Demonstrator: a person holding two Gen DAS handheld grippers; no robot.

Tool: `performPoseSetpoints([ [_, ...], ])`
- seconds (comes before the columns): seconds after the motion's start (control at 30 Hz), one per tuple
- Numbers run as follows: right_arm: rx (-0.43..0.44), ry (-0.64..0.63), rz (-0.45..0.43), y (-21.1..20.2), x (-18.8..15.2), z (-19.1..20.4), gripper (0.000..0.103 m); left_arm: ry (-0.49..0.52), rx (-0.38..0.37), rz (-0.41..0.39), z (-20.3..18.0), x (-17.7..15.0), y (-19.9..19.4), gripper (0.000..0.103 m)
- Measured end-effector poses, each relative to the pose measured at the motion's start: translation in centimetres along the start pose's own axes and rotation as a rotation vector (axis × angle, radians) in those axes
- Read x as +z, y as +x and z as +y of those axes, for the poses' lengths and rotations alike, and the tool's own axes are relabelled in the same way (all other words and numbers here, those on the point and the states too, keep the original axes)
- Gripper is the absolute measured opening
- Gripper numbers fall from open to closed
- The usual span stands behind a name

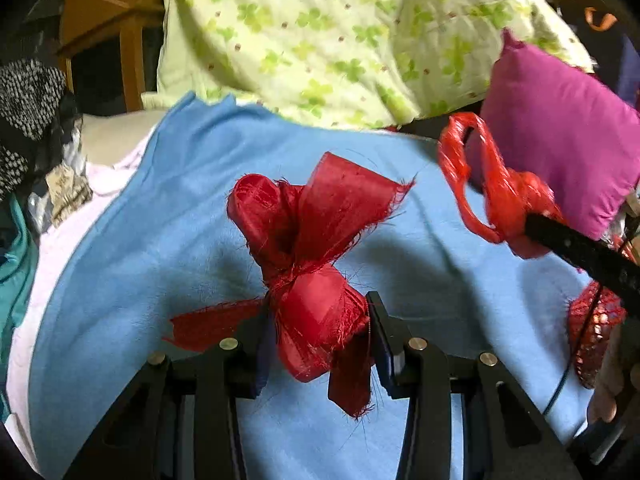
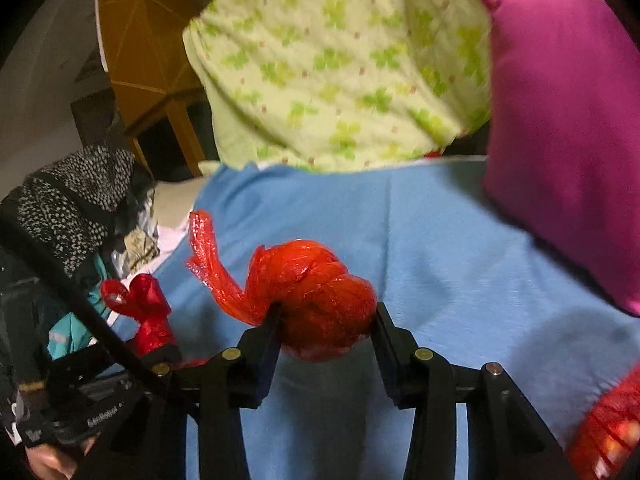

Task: Collect trash
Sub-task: 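Lift both red bags and carry them toward the red basket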

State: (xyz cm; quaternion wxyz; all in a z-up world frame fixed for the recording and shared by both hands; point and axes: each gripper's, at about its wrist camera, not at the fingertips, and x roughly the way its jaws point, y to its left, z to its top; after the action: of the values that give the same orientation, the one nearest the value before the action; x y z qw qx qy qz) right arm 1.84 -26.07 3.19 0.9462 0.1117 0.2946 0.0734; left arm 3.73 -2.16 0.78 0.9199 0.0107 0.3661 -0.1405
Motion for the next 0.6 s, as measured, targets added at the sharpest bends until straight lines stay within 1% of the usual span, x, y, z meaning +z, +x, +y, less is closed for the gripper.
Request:
performPoseSetpoints([
  [0.13, -0.019, -0.019, -0.05, -5.5, -1.8, 0.0, 0.046, 0.007, -0.019, -0.039, -1.7, -1.0, -4.0, 0.044],
  [0.23, -0.028, -0.027, -0.08, -9.5, -2.5, -0.2, 0.046, 0.044, -0.018, -0.065, -3.6, -1.2, -6.4, 0.044],
  [0.27, -0.031, -0.026, -0.093, -11.4, -2.8, -0.3, 0.046, 0.052, -0.02, -0.078, -4.2, -1.2, -7.3, 0.044],
  [0.33, -0.045, -0.031, -0.126, -14.0, -3.0, -0.6, 0.046, 0.071, -0.031, -0.111, -5.7, -1.1, -9.4, 0.044],
  [0.47, -0.05, 0.003, -0.186, -18.7, -3.2, -1.4, 0.046, 0.121, -0.036, -0.173, -8.4, -0.8, -13.1, 0.044],
  [0.6, -0.07, 0.01, -0.238, -22.1, -3.2, -1.9, 0.046, 0.148, -0.039, -0.208, -10.0, -0.8, -15.7, 0.045],
])
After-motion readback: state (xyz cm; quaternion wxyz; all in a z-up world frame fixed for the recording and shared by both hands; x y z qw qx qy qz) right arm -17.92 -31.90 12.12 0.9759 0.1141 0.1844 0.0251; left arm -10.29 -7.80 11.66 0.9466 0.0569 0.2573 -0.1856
